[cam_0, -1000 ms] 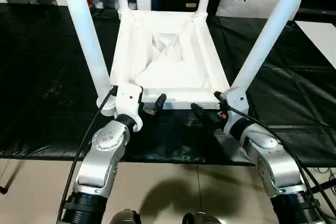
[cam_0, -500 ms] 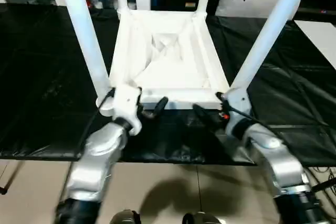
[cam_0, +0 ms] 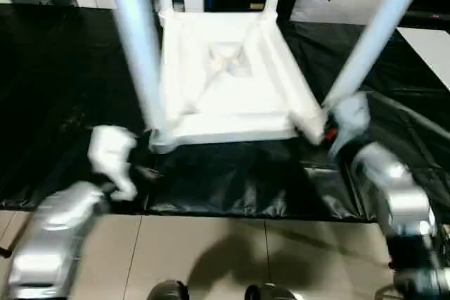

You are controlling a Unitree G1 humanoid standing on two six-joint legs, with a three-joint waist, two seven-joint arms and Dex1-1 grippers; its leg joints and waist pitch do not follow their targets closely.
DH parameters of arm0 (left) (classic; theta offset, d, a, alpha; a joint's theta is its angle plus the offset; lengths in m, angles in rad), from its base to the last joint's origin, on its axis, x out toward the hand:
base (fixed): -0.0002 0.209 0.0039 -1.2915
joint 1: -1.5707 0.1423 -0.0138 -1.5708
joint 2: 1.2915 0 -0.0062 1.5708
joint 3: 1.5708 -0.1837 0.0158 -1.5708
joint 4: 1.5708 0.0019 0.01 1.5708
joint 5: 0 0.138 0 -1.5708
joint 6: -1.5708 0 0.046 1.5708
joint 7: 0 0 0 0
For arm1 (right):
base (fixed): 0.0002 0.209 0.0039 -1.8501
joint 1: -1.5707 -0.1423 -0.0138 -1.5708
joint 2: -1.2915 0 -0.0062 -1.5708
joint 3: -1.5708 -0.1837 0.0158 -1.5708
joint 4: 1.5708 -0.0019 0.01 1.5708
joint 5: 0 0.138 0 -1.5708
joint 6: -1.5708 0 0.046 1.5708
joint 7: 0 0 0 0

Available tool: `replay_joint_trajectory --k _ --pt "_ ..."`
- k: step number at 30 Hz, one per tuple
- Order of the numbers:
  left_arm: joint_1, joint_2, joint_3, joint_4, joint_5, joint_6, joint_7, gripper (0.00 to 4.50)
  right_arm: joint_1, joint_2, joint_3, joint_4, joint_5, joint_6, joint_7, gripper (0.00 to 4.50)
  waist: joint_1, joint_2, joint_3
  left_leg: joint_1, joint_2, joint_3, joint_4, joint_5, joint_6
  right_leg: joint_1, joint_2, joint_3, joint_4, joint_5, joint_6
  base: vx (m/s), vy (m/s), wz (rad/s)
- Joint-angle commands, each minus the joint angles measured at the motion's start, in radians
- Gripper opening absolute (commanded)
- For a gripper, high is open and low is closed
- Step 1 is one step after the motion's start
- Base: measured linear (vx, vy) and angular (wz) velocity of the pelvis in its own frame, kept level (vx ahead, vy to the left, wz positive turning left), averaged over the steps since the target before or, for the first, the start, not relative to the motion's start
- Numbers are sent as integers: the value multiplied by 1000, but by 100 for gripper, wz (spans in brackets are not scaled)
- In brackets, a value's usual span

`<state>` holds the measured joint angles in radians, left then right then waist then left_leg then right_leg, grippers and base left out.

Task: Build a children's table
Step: Rotate leg to tighten

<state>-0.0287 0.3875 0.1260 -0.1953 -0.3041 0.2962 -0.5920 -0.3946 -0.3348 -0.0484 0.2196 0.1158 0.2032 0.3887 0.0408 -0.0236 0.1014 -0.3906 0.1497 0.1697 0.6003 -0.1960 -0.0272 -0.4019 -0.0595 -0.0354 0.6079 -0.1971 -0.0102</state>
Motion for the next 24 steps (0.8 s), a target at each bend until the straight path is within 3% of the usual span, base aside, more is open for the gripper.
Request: replay_joint_trajectory --k 1,2,3,5,11,20,24 --pt "7 8 17 -11 -5 -13 16 448 -2 -5 -20 15 -8 -23 -15 450 0 2 -53 24 76 -21 -86 -155 36 35 -80 50 -65 -123 -215 0 0 0" --pt "7 10 28 -7 -4 -12 26 448 -5 -2 -18 19 -8 -29 -14 450 0 -3 -56 23 76 -20 -83 -131 48 38 -80 50 -62 -88 -218 0 0 0" --pt "7 11 34 -5 -1 -12 33 448 -5 0 -16 21 -8 -32 -12 450 1 -1 -57 21 75 -21 -82 -110 60 40 -81 49 -58 -59 -224 0 0 0" --pt "3 10 47 1 7 -19 53 448 -6 6 -8 24 -4 -41 -4 450 0 -2 -55 22 76 -20 -82 -111 71 40 -80 48 -60 -62 -229 0 0 0" --pt "-24 -35 53 11 -2 -37 88 448 5 26 22 8 4 -47 22 450 -2 -4 -50 25 79 -19 -86 -172 49 35 -81 50 -69 -166 -218 0 0 0" --pt "-111 -89 -1 134 61 -67 158 448 46 39 71 -49 4 -34 63 450 2 -1 -58 24 79 -20 -79 -102 65 41 -82 49 -57 -44 -228 0 0 0" --pt "-124 -96 2 155 75 -72 176 448 49 41 71 -56 6 -31 64 450 -2 -4 -56 21 79 -20 -79 -117 66 44 -84 50 -60 -72 -236 0 0 0"
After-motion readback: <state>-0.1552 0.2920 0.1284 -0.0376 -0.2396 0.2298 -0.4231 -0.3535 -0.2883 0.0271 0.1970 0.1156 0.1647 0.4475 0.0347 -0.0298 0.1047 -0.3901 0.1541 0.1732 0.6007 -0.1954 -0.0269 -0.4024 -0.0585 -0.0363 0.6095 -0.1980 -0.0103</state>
